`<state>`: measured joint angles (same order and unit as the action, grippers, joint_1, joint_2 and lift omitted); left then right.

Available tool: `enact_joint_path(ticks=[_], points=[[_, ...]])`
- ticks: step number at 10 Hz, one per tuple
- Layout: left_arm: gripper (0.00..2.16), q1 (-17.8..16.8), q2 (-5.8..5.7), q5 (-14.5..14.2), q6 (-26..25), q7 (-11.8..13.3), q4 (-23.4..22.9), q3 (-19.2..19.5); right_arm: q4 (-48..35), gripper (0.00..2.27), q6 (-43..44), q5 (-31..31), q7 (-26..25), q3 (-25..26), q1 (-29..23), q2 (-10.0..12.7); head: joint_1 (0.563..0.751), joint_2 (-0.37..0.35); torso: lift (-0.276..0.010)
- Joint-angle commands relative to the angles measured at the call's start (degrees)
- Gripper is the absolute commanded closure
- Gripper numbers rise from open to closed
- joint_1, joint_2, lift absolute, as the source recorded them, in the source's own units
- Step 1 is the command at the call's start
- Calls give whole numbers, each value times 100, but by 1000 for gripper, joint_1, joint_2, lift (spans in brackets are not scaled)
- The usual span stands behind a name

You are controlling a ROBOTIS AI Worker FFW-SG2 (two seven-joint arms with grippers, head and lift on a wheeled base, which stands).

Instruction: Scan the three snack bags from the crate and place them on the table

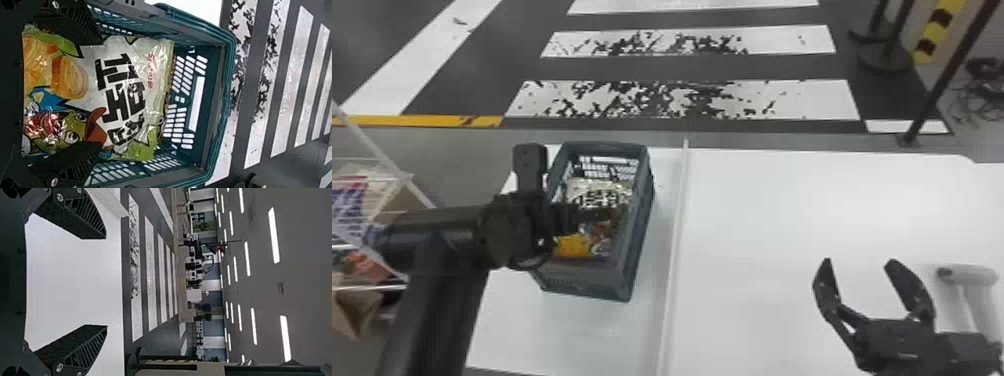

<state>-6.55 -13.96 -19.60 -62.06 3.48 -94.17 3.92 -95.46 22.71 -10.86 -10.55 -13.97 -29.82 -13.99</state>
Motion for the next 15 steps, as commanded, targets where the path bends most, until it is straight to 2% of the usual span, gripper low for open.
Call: enact_joint_path(ticks=[1, 2, 3, 4, 5, 7, 8, 9, 10, 12, 15], points=[[252, -101, 16, 0, -119, 74, 206, -23, -34, 124, 18, -39, 0, 8, -24, -51, 695, 119, -37], [650, -101, 33, 26, -119, 65, 285, -67, -43, 124, 35, -56, 0, 8, -24, -60, 695, 114, -37], [1484, -84, 77, 18, -101, -75, 258, -93, -34, 124, 70, -56, 0, 0, -7, -60, 695, 109, -37], [1791, -4, 104, 18, -13, -198, 135, -93, -34, 124, 123, -65, 0, 0, -7, -60, 695, 109, -37], [1872, 75, 104, 18, 128, -260, 4, -93, -34, 124, 176, -118, -9, 8, -24, -60, 695, 109, -37], [1878, 277, 156, 18, 374, -462, -269, -84, -34, 124, 387, -127, -9, 44, -103, -60, 695, 106, -37], [1878, 488, 183, 18, 901, -664, -427, -120, -34, 124, 475, -127, -9, 61, -147, -60, 695, 105, -37], [1878, 646, 192, 18, 1376, -761, -471, -128, -34, 124, 545, -127, -9, 70, -174, -60, 695, 105, -37], [1878, 725, 200, 26, 1604, -761, -489, -172, -34, 127, 668, -127, -9, 105, -226, -60, 695, 104, -37], [1878, 901, 200, 79, 1833, -849, -664, -251, -34, 127, 861, -127, -9, 193, -297, -60, 695, 94, -37], [1875, 980, 209, 123, 1833, -937, -823, -357, -43, 127, 1160, -135, -9, 254, -402, -60, 695, 67, -37]])
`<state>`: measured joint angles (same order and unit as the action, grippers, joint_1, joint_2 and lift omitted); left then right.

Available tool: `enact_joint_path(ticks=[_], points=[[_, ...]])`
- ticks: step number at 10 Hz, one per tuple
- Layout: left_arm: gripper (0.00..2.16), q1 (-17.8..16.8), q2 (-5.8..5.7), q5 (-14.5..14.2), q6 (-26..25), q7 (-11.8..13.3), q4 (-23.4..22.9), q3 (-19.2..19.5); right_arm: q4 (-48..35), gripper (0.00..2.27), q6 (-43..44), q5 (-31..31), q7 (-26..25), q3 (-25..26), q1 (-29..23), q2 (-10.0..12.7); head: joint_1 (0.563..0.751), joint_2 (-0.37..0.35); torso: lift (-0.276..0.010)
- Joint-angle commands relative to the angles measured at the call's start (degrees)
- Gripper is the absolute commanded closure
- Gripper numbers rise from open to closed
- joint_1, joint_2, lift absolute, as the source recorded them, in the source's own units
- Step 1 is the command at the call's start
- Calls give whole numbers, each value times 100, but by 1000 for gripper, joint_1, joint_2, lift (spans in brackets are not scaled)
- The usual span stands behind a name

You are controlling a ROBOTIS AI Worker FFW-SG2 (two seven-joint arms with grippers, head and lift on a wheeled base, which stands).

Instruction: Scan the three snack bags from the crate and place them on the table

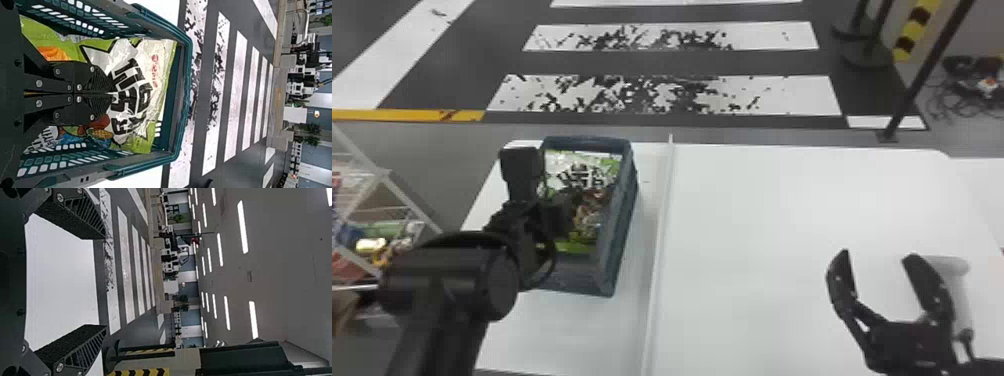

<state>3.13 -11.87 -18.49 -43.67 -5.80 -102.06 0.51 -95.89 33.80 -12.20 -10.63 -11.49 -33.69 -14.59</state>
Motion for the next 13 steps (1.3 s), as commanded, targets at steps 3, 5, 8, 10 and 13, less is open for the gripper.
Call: enact_joint_path(ticks=[3, 5, 8, 10, 13], points=[[1875, 153, 0, 179, 11, -238, -314, -43, 9, 127, 157, -45, 0, 59, -76, 0, 695, 59, -37], [1875, 223, -26, 223, -6, -290, -438, 19, 9, 127, 263, -45, 0, 77, -111, 0, 695, 62, -37], [1878, 302, -9, 223, 169, -290, -648, 36, 0, 127, 456, -72, 0, 174, -225, 0, 695, 64, -37], [1878, 364, 9, 196, 169, -308, -886, 36, -17, 127, 614, -72, 0, 209, -278, 0, 695, 51, -37], [1878, 716, 9, 196, 451, -352, -1439, 54, -79, 124, 614, -72, 0, 218, -322, 0, 695, 38, -37]])
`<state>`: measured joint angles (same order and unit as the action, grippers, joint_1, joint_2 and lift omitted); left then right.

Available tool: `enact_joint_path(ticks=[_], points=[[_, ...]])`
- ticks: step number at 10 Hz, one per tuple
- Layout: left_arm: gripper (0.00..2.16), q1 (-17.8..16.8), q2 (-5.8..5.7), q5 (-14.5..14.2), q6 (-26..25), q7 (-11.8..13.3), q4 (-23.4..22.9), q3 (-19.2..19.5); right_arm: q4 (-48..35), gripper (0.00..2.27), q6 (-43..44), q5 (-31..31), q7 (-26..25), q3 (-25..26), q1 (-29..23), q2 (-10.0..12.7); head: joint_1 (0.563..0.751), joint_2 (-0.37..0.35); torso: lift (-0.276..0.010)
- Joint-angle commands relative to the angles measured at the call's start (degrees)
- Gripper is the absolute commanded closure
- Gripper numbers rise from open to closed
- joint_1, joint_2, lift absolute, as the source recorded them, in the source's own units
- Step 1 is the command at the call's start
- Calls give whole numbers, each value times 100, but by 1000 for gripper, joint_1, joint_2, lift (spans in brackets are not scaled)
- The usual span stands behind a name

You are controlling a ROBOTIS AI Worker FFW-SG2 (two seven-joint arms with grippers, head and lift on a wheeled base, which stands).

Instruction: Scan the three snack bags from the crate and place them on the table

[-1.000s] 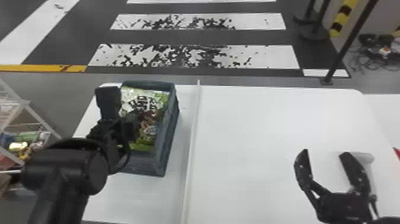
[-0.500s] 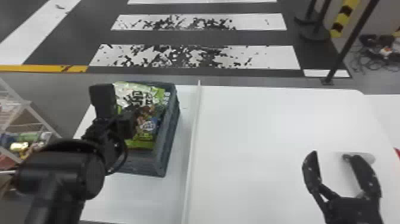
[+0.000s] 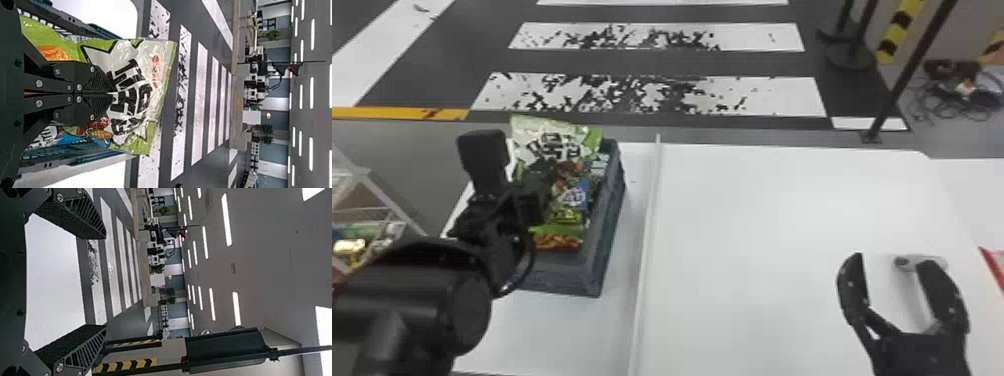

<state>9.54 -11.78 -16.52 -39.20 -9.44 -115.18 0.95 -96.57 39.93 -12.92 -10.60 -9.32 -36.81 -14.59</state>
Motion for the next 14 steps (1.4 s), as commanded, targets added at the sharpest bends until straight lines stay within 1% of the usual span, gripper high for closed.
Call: enact_joint_path(ticks=[1, 3, 4, 5, 6, 7, 8, 9, 10, 11, 12, 13, 14], points=[[1878, 285, 0, 26, 4, -32, -497, 28, -2, 124, -17, 0, 5, -9, -11, 9, 695, 33, -37], [1878, 751, 0, 17, -14, 4, -1262, 99, -2, 124, -17, 0, 5, -9, -2, 9, 695, 30, -37], [1878, 988, 53, -88, -31, 48, -1683, 116, -11, 124, -34, -35, 5, 9, -2, 9, 695, 23, -37], [1878, 1190, 114, -343, -137, 223, -2070, 143, -11, 124, -34, -44, -4, 35, -2, 9, 695, 17, -37], [1878, 1287, 149, -563, -313, 443, -2343, 90, -28, 124, -52, -44, -4, 27, -2, 17, 695, -7, -37], [1878, 1313, 185, -686, -594, 601, -2492, -95, -37, 124, -34, -44, -4, 18, -2, 17, 695, -48, -37], [1878, 1287, 255, -809, -752, 759, -2483, -341, -72, 124, -34, -44, -4, 18, -11, 26, 695, -92, -37], [1878, 1208, 290, -738, -699, 883, -2299, -719, -134, 124, -52, -53, -21, 27, -11, 26, 695, -119, -37], [1878, 1085, 290, -686, -682, 962, -2009, -1061, -239, 124, -105, -44, -65, 53, -11, 17, 695, -177, -37], [1878, 953, 290, -405, -541, 979, -1657, -1475, -371, 124, -368, -35, -74, 114, 16, 17, 695, -229, -37], [1878, 777, 290, -114, -242, 1014, -1182, -1914, -520, 124, -614, 9, -65, 132, 33, 9, 695, -271, -37], [1878, 593, 290, 70, 127, 1129, -673, -2274, -644, 124, -720, 18, -65, 132, 33, 9, 695, -305, -37], [1875, 408, 299, 105, 426, 1164, -216, -2582, -749, 124, -720, -9, -74, 132, 33, 9, 695, -339, -37]])
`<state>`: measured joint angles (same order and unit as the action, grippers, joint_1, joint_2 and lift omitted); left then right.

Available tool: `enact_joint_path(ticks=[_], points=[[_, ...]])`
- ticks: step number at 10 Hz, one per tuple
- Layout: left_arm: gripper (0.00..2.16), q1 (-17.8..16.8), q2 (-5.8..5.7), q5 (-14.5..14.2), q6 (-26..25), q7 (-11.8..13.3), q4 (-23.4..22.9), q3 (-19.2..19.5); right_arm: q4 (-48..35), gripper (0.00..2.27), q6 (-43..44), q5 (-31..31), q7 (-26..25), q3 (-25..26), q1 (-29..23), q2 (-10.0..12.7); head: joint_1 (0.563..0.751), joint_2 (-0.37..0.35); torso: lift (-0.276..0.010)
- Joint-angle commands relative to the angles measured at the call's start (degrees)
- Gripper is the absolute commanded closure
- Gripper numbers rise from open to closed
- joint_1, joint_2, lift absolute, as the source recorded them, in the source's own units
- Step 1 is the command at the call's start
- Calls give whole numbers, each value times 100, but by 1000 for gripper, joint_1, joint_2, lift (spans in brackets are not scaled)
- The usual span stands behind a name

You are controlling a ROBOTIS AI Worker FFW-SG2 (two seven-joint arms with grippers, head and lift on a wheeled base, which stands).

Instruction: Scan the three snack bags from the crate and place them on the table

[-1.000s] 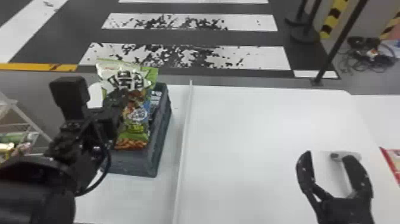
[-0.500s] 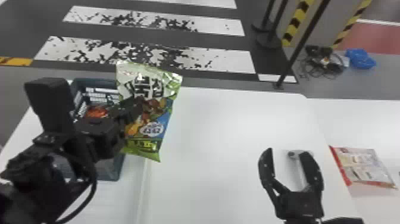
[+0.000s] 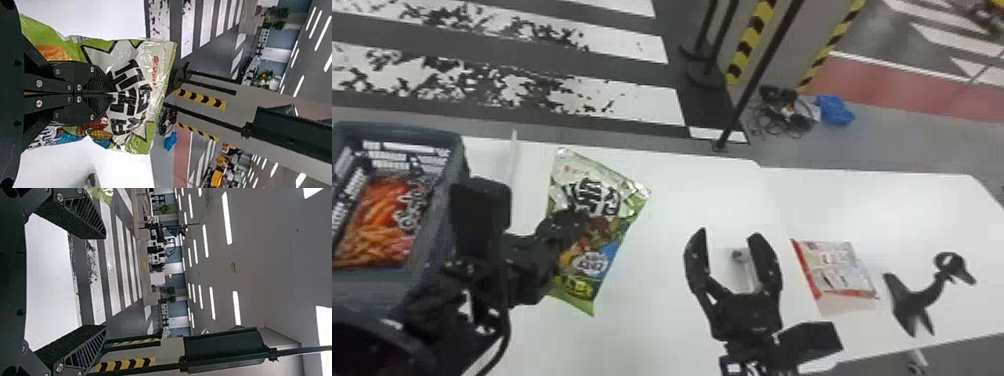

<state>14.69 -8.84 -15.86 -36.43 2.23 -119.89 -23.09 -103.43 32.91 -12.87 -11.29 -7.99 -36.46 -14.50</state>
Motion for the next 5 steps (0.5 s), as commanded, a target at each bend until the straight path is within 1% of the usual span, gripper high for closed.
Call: enact_joint_path(ticks=[1, 3, 4, 5], points=[[1875, -168, 23, 48, 359, 103, 519, -380, -133, 124, 17, -31, -5, 8, 16, 0, 695, -350, -37], [1875, -168, 146, 48, 395, 402, 835, -547, -239, 124, 0, -93, 4, 79, 34, -9, 695, -350, -37], [1875, -203, 181, 40, 395, 463, 1038, -679, -247, 124, 0, -119, 4, 79, 42, -9, 695, -350, -37], [1875, -256, 260, 40, 395, 577, 1336, -767, -239, 124, 0, -128, 13, 79, 42, -9, 695, -350, -37]])
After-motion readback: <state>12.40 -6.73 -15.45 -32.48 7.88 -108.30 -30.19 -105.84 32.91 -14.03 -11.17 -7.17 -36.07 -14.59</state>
